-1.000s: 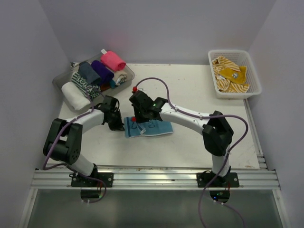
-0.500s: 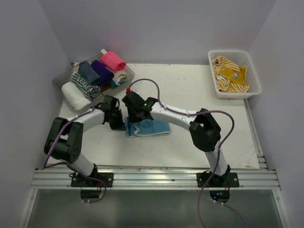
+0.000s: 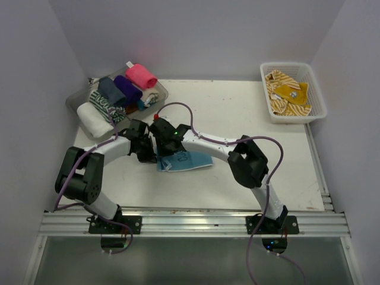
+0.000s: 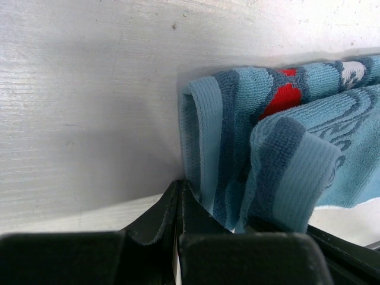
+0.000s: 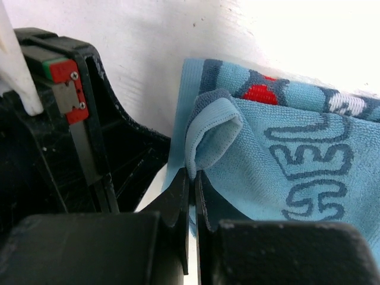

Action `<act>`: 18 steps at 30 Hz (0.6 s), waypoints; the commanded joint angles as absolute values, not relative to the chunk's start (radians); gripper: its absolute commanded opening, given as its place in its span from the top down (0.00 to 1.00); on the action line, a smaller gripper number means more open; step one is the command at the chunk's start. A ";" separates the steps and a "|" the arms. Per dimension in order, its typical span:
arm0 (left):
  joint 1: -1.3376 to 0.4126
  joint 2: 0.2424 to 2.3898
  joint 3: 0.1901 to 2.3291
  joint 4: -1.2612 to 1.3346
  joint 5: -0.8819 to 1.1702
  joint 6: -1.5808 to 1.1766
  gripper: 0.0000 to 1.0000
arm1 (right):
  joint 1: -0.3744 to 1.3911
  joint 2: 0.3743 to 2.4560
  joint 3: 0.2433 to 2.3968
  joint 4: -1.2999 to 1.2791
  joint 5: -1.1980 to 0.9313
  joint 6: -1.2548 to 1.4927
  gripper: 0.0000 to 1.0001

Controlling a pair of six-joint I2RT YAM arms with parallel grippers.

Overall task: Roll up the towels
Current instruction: Fold the towel

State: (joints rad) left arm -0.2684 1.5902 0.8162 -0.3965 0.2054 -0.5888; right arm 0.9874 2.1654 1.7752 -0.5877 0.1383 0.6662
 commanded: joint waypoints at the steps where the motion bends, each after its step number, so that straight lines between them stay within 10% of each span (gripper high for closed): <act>1: -0.262 1.574 0.792 -0.377 0.160 -0.592 1.00 | 0.994 2.184 1.833 -0.577 0.121 0.687 1.00; 12: -0.262 1.569 0.767 -0.368 0.161 -0.598 1.00 | 0.994 2.207 1.856 -0.560 0.120 0.686 0.97; 18: -0.262 1.531 0.769 -0.405 0.103 -0.617 0.89 | 0.993 2.159 1.844 -0.548 0.100 0.641 0.64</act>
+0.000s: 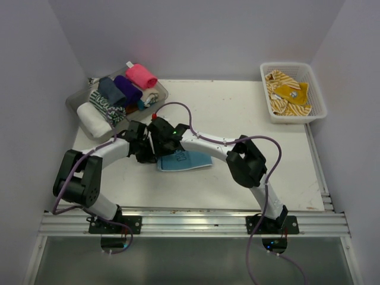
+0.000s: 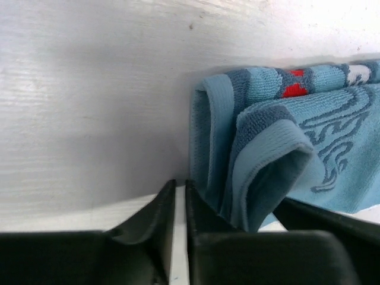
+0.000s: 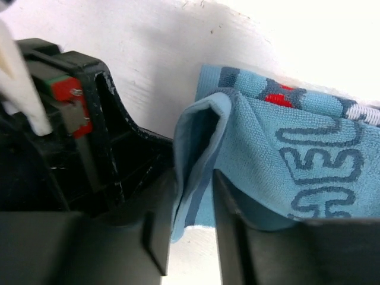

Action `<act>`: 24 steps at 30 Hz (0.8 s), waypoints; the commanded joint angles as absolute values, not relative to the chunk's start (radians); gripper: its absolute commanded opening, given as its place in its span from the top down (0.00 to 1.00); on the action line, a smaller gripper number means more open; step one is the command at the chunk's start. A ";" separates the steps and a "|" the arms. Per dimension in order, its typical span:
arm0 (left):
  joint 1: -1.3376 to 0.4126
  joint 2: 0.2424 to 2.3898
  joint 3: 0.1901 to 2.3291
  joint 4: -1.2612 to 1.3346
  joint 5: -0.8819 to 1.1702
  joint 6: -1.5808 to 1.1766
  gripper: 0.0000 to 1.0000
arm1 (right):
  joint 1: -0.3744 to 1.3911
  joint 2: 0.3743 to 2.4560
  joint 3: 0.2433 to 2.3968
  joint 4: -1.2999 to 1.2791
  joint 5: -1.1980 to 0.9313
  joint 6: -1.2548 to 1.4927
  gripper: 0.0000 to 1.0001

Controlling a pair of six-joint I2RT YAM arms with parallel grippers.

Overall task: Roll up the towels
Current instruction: Fold the towel

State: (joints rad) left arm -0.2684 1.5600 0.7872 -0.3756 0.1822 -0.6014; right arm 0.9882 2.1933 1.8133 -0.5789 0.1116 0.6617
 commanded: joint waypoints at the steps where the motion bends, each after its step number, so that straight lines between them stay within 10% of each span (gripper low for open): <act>1: -0.262 1.510 0.772 -0.434 0.085 -0.621 0.81 | 0.991 2.140 1.829 -0.546 0.110 0.635 0.61; 12: -0.334 1.301 0.856 -0.540 -0.183 -0.695 0.77 | 0.798 1.726 1.309 -0.431 0.207 0.584 0.64; 24: -0.377 1.630 1.015 -0.446 -0.058 -0.614 0.90 | 0.667 1.790 1.264 -0.403 0.126 0.548 0.75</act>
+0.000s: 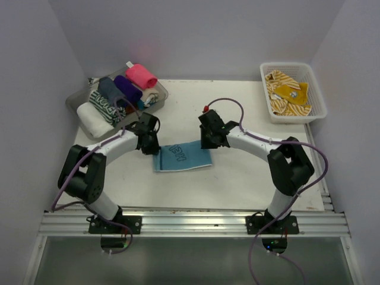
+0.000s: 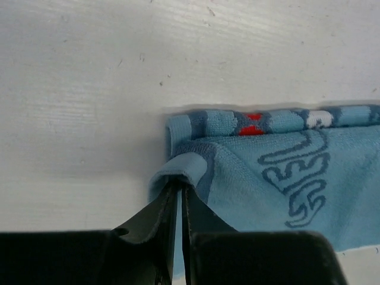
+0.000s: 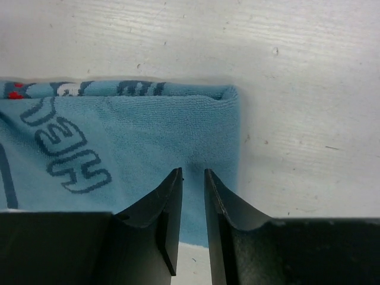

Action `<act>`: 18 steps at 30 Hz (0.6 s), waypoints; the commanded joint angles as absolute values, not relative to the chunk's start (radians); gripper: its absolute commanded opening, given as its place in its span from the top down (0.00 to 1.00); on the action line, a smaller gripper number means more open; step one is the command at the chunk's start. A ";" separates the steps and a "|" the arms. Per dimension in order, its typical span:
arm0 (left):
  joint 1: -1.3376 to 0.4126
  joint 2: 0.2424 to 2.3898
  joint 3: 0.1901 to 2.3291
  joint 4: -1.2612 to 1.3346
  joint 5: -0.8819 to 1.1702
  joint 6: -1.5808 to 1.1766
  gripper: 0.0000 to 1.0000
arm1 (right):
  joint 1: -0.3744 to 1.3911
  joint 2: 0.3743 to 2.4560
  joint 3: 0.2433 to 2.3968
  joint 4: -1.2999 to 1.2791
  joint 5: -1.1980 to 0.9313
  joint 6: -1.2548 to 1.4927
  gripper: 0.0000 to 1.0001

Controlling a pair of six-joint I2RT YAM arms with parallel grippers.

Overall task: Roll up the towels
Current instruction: Fold the towel

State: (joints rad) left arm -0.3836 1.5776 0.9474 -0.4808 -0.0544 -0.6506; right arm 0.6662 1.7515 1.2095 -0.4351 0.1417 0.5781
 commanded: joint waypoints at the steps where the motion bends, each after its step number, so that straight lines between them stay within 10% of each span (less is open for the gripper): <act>1: -0.373 1.666 1.025 -0.448 -0.060 -0.609 0.90 | 0.660 1.827 1.279 -0.397 0.132 0.549 0.75; 18: -0.376 1.557 1.089 -0.614 -0.132 -0.546 0.87 | 0.583 1.873 1.149 -0.399 0.179 0.571 0.79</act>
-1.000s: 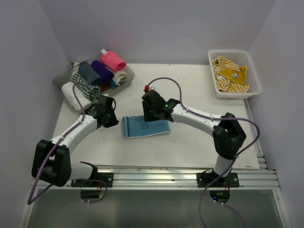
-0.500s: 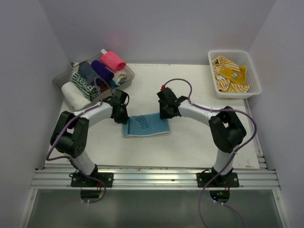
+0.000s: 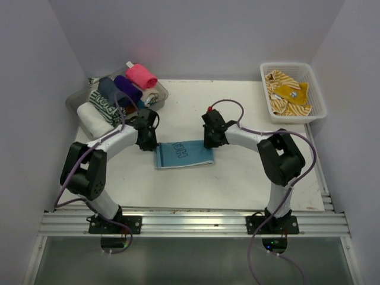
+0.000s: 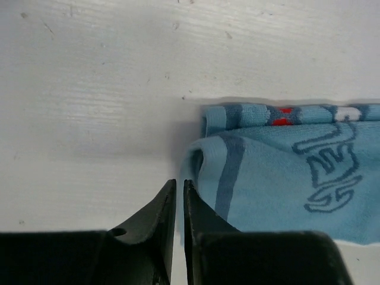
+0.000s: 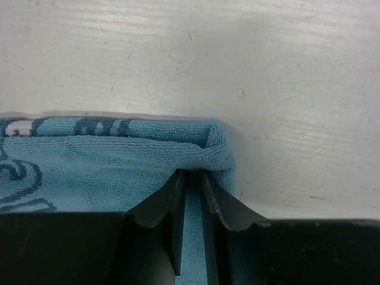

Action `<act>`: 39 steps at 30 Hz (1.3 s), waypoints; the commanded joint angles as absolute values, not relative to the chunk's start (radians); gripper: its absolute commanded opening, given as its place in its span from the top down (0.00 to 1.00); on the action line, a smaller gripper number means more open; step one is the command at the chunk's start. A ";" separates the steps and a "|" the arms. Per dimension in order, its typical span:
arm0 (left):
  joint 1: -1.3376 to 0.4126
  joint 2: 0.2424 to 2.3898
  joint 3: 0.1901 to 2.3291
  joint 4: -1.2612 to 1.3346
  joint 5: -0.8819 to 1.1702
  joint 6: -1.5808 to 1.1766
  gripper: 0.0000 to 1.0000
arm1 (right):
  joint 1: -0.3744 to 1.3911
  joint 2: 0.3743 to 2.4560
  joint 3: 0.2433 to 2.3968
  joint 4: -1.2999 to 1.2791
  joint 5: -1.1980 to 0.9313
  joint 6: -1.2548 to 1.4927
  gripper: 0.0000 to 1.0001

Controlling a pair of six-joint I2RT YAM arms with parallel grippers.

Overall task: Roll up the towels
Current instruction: Fold the towel

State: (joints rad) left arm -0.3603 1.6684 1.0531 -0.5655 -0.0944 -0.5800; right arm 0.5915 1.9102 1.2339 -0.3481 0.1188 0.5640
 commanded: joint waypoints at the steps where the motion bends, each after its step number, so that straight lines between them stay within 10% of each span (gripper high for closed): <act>1: -0.394 1.530 1.085 -0.611 -0.117 -0.546 0.86 | 0.583 1.862 1.132 -0.397 0.183 0.577 0.79; 13: -0.495 1.693 0.926 -0.402 0.156 -0.589 0.86 | 0.583 1.683 0.911 -0.445 0.245 0.620 0.78; 29: -0.468 2.198 1.839 -0.770 -0.055 -0.505 0.86 | 0.906 1.434 0.776 -0.538 0.236 0.894 0.75; 39: -0.503 1.858 1.487 -0.637 0.021 -0.506 0.93 | 0.861 1.364 0.937 -0.609 0.424 0.694 0.76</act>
State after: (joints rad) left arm -0.4789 1.9598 1.5661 -0.6884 -0.0299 -0.5045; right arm 0.9043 1.3464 0.8612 -0.6140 0.3588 0.7834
